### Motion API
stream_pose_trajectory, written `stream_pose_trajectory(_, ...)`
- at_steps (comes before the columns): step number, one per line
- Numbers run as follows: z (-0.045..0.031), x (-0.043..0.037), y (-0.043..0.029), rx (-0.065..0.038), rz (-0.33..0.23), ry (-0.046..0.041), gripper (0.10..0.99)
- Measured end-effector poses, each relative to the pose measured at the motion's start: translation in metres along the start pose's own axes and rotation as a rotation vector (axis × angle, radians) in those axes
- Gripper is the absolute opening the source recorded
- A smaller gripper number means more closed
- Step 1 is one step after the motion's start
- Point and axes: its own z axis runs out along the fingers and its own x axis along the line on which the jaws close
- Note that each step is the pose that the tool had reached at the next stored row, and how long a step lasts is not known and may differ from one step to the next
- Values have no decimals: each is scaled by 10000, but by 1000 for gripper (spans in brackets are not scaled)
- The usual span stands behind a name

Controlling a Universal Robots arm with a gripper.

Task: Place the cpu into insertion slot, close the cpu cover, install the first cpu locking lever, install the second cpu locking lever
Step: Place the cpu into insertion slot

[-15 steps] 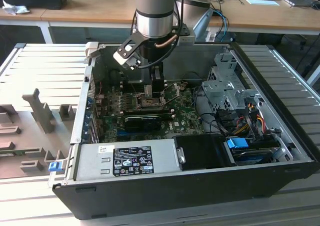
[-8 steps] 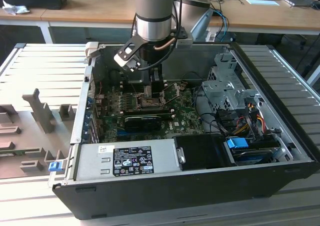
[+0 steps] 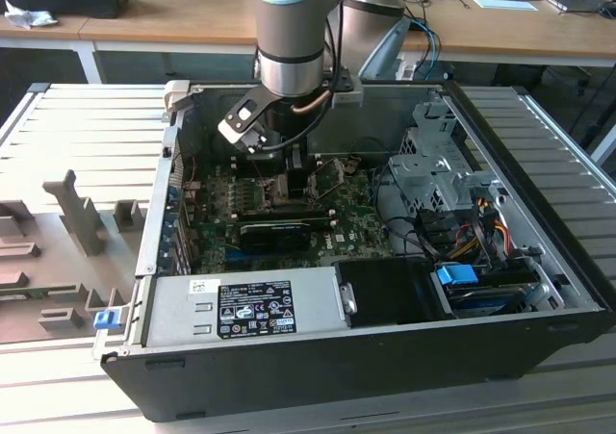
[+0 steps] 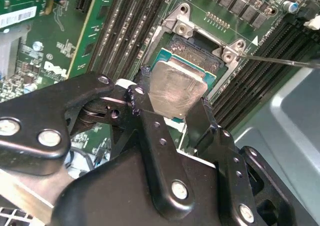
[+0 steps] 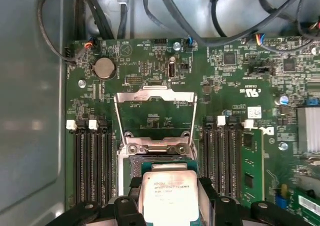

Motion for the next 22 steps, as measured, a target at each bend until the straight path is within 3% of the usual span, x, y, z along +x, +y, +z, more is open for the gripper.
stream_pose_trajectory(13, 166, 116, -40, -4, 238, -29, 529)
stream_pose_trajectory(22, 229, 116, -46, -5, 236, -48, 529)
